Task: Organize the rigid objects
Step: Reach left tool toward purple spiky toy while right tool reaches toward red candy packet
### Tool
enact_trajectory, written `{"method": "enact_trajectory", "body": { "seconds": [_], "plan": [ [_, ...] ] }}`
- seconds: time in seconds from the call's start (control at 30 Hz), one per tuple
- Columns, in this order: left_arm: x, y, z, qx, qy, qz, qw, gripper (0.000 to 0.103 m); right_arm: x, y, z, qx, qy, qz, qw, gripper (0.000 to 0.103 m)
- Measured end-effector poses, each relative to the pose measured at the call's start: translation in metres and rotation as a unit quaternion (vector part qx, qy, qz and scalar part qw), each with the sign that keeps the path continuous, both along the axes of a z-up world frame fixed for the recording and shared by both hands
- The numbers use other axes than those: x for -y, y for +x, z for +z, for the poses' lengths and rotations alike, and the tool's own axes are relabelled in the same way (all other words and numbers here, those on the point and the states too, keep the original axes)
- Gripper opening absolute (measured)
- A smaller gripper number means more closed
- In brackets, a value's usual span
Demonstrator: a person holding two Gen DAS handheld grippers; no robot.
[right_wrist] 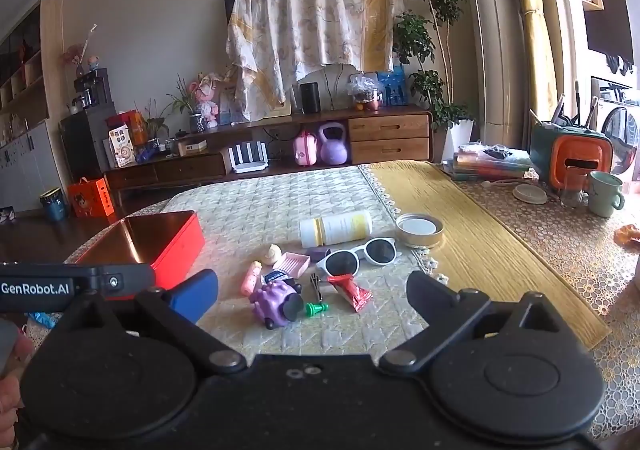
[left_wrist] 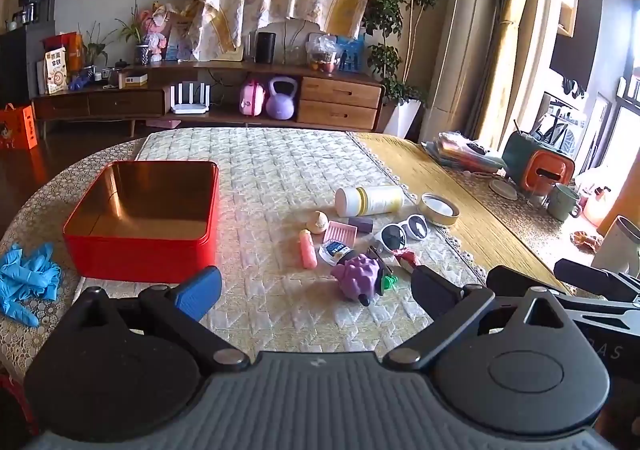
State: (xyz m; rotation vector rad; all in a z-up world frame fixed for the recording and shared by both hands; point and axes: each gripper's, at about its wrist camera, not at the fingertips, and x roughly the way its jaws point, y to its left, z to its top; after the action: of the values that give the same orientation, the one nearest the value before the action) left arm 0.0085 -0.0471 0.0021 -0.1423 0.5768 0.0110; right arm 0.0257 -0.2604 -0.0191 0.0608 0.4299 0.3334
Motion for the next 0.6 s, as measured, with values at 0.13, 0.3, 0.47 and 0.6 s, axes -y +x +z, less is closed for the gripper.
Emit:
{"method": "enact_trajectory", "body": {
  "seconds": [0.13,0.3,0.47,0.6],
  "plan": [
    [-0.0078,0.0002,0.0000,-0.007,-0.007,-0.001,0.9999,0.102,0.0002,-0.0001,0.0006,0.000,-0.002,0.000,1.000,0.101],
    [-0.0102,0.0033,-0.0036,-0.020,-0.015,-0.002,0.9997,0.102,-0.0046,-0.0007,0.0010,0.000,-0.006,0.003,1.000,0.101],
    [-0.0103,0.0035,-0.0048,-0.018,-0.014,-0.002,0.9997,0.102,-0.0052,-0.0003,0.0008,0.001,-0.006,0.004,1.000,0.101],
    [-0.0102,0.0038,-0.0038,-0.019,-0.013,-0.001,0.9997,0.102,-0.0055,-0.0005,0.0008,0.000,-0.006,0.004,1.000,0.101]
  ]
}}
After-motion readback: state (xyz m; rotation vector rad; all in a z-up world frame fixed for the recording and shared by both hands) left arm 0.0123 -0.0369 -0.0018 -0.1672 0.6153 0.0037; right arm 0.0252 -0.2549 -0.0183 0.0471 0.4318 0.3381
